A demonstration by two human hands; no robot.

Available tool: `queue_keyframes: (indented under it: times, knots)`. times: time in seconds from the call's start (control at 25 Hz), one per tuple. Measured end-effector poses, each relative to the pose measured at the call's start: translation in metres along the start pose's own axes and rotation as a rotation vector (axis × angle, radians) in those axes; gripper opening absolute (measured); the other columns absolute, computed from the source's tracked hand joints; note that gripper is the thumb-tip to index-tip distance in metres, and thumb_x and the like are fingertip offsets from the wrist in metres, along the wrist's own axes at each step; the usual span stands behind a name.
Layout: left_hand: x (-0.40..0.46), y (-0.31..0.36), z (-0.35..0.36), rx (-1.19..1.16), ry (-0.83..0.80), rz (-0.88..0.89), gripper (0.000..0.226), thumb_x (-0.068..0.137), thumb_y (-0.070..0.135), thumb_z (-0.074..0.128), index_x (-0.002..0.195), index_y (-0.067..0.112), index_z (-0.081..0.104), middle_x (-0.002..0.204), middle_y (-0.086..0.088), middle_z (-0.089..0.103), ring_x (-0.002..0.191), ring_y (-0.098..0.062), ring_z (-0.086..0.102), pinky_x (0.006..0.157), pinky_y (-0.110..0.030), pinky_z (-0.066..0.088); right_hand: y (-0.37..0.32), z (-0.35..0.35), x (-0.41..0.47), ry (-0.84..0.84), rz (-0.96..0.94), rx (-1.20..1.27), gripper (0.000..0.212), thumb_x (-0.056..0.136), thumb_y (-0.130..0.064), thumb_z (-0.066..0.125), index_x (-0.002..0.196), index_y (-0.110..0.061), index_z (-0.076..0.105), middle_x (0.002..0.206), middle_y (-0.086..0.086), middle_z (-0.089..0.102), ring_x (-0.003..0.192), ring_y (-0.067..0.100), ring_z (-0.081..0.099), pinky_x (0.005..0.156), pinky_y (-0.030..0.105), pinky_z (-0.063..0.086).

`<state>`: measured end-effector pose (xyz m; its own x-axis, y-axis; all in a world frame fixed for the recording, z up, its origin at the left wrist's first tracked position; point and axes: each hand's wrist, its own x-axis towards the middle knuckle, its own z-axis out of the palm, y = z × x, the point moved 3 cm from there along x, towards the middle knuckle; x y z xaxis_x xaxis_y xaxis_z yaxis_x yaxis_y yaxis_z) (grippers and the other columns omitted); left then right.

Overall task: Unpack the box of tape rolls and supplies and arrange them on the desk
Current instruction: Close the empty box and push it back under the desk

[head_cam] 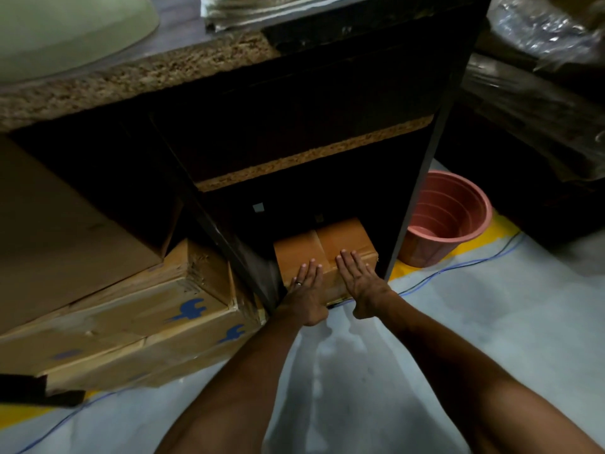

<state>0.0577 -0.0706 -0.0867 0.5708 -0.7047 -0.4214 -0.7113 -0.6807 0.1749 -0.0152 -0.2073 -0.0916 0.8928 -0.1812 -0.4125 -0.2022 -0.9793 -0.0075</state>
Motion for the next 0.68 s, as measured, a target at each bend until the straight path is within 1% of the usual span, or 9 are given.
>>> queue_keyframes:
  times: [0.16, 0.28, 0.36, 0.48, 0.56, 0.6, 0.68]
  knots:
    - [-0.003, -0.003, -0.003, 0.009, 0.034, -0.017, 0.098, 0.093, 0.039, 0.063, 0.158, 0.016, -0.007, 0.165, -0.002, -0.015, 0.153, -0.025, -0.012, 0.123, -0.040, 0.004, 0.004, -0.008, 0.003, -0.056, -0.009, 0.036, 0.121, 0.077, -0.028, 0.071, 0.152, -0.010, -0.022, 0.160, 0.011, -0.025, 0.149, 0.032, -0.018, 0.120, 0.051, 0.008]
    - [-0.003, -0.001, -0.006, 0.018, 0.001, -0.037, 0.096, 0.093, 0.041, 0.061, 0.158, 0.015, -0.004, 0.166, -0.004, -0.012, 0.153, -0.027, -0.007, 0.123, -0.043, 0.007, 0.003, -0.019, 0.006, -0.099, 0.015, 0.023, 0.117, 0.080, -0.030, 0.070, 0.153, -0.011, -0.018, 0.162, 0.009, -0.020, 0.150, 0.031, -0.012, 0.120, 0.051, 0.011]
    - [-0.009, 0.001, -0.006, 0.052, 0.006, -0.050, 0.095, 0.093, 0.042, 0.060, 0.158, 0.014, -0.003, 0.166, -0.006, -0.009, 0.153, -0.028, -0.004, 0.124, -0.044, 0.011, -0.001, -0.025, 0.005, -0.095, 0.038, 0.032, 0.112, 0.082, -0.032, 0.069, 0.155, -0.011, -0.014, 0.163, 0.008, -0.016, 0.151, 0.031, -0.009, 0.120, 0.051, 0.011]
    - [-0.021, 0.001, -0.011, -0.021, 0.024, -0.060, 0.092, 0.092, 0.036, 0.062, 0.158, 0.015, 0.001, 0.166, -0.007, -0.005, 0.153, -0.030, 0.003, 0.123, -0.043, 0.015, -0.005, -0.035, 0.000, -0.029, 0.065, 0.143, 0.107, 0.084, -0.028, 0.070, 0.156, -0.012, -0.007, 0.164, 0.009, -0.008, 0.151, 0.033, -0.004, 0.122, 0.051, 0.013]
    - [-0.033, 0.003, -0.022, -0.097, 0.063, -0.048, 0.088, 0.089, 0.029, 0.062, 0.158, 0.018, 0.009, 0.166, -0.009, 0.004, 0.150, -0.034, 0.016, 0.120, -0.044, 0.023, -0.006, -0.043, -0.009, 0.032, 0.066, 0.234, 0.099, 0.087, -0.021, 0.066, 0.156, -0.011, -0.004, 0.164, 0.012, -0.003, 0.151, 0.034, -0.001, 0.122, 0.048, 0.015]
    - [-0.040, 0.004, -0.028, -0.123, 0.096, -0.047, 0.086, 0.087, 0.026, 0.061, 0.158, 0.018, 0.013, 0.164, -0.011, 0.011, 0.146, -0.037, 0.023, 0.117, -0.045, 0.029, -0.007, -0.047, -0.016, 0.077, 0.052, 0.268, 0.094, 0.087, -0.018, 0.064, 0.156, -0.010, -0.001, 0.163, 0.013, 0.002, 0.150, 0.035, 0.004, 0.122, 0.046, 0.017]
    - [-0.056, 0.007, -0.041, -0.206, 0.166, -0.037, 0.079, 0.084, 0.025, 0.055, 0.155, 0.014, 0.022, 0.157, -0.013, 0.025, 0.137, -0.040, 0.036, 0.110, -0.046, 0.037, -0.011, -0.053, -0.034, 0.160, 0.003, 0.334, 0.084, 0.089, -0.018, 0.059, 0.155, -0.007, 0.008, 0.158, 0.018, 0.017, 0.145, 0.038, 0.020, 0.118, 0.041, 0.026]
